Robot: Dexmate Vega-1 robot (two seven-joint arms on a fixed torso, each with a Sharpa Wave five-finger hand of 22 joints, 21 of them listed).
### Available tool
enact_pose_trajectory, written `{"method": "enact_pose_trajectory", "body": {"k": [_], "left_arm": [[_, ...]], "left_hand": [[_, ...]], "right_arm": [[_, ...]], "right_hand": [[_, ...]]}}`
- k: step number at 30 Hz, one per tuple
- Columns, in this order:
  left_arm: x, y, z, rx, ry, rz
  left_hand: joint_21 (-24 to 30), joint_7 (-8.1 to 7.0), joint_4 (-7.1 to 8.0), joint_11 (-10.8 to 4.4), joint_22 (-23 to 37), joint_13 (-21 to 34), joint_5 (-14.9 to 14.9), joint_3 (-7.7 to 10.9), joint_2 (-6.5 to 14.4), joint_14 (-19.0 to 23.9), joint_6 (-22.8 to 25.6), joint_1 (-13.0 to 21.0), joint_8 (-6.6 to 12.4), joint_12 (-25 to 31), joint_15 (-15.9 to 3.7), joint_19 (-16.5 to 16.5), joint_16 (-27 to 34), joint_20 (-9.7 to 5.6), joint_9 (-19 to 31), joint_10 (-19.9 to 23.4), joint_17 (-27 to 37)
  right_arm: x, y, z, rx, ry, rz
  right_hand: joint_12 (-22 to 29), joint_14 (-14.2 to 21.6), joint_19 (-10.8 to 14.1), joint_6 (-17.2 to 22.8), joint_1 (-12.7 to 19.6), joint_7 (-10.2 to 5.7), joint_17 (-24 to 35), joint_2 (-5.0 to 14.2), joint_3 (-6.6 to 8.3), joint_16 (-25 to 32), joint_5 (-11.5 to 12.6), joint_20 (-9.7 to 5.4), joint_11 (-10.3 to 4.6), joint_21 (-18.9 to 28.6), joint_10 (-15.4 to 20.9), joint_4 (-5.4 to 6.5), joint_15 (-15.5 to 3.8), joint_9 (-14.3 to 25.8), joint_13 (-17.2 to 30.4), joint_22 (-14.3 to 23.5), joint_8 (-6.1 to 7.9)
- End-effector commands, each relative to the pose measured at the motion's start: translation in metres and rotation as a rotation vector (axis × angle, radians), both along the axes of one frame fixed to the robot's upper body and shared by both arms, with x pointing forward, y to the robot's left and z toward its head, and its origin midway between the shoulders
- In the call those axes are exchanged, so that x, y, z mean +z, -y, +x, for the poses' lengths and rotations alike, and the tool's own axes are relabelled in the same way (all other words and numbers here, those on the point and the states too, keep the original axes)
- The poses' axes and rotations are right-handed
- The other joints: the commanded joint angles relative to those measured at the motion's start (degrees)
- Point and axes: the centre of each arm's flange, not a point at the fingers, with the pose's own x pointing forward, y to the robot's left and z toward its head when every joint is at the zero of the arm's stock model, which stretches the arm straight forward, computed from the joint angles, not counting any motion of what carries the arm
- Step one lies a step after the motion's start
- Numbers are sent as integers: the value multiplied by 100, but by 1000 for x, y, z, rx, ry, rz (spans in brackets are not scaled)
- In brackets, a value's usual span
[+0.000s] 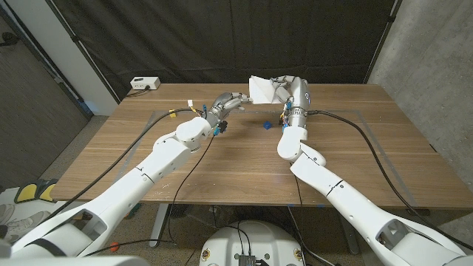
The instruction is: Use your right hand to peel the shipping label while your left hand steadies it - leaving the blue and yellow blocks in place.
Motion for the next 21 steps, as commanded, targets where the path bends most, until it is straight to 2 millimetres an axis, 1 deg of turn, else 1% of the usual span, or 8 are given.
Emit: {"method": "enact_pose_trajectory", "body": {"k": [1,5,11,12,16,21], "left_arm": [[-9,-4,-5,0,-22,-35],[-10,-5,-6,-3,-23,-38],[-11,-7,-7,-3,-22,-44],[-11,-7,-7,-1,-22,-46],[-11,-8,-7,-6,-22,-47],[-10,-9,-6,-9,-22,-47]], "left_hand": [[15,-31,210,-58,-42,38,49,268,17,68,35,51,388,49,-737,33,-16,-32,2132,86,-2],[17,-65,211,-61,-89,35,64,280,10,84,50,42,398,50,-742,65,-21,-48,2120,104,-11],[34,-49,214,-65,-150,39,80,301,1,97,53,25,424,52,-764,86,-38,-65,2124,117,-27],[35,-69,216,-59,-166,31,81,304,0,98,66,21,422,47,-764,91,-41,-72,2104,120,-30],[55,-58,216,-77,-206,45,88,321,-4,114,66,12,425,52,-772,94,-51,-80,2077,124,-42],[87,-61,225,-62,-221,48,94,333,5,110,39,-1,444,50,-758,84,-62,-72,2096,123,-48]], "right_arm": [[-5,8,-3,-88,6,89],[-5,9,-2,-98,-2,98],[-6,13,0,-90,-26,126],[-6,13,0,-93,-26,124],[-6,12,0,-96,-29,130],[-6,11,1,-89,-46,133]], "right_hand": [[1,10,3,54,40,1,20,67,-41,50,-36,-242,11,12,50,-11,-798,45,27,17,10],[-4,4,3,57,55,12,11,80,-60,45,-40,-232,3,18,58,-12,-798,50,25,21,2],[-8,-9,-10,47,80,1,-7,96,-100,33,-49,-239,4,23,44,-14,-798,73,47,29,-9],[-6,4,-7,48,84,0,5,95,-108,47,-51,-232,-2,26,31,-15,-797,78,61,30,-9],[-23,-5,-14,53,94,4,0,104,-135,45,-56,-251,5,26,39,-12,-798,74,42,34,-23],[-26,-2,-19,50,112,9,-4,113,-171,47,-60,-248,5,28,24,-13,-798,81,62,38,-38]]}}
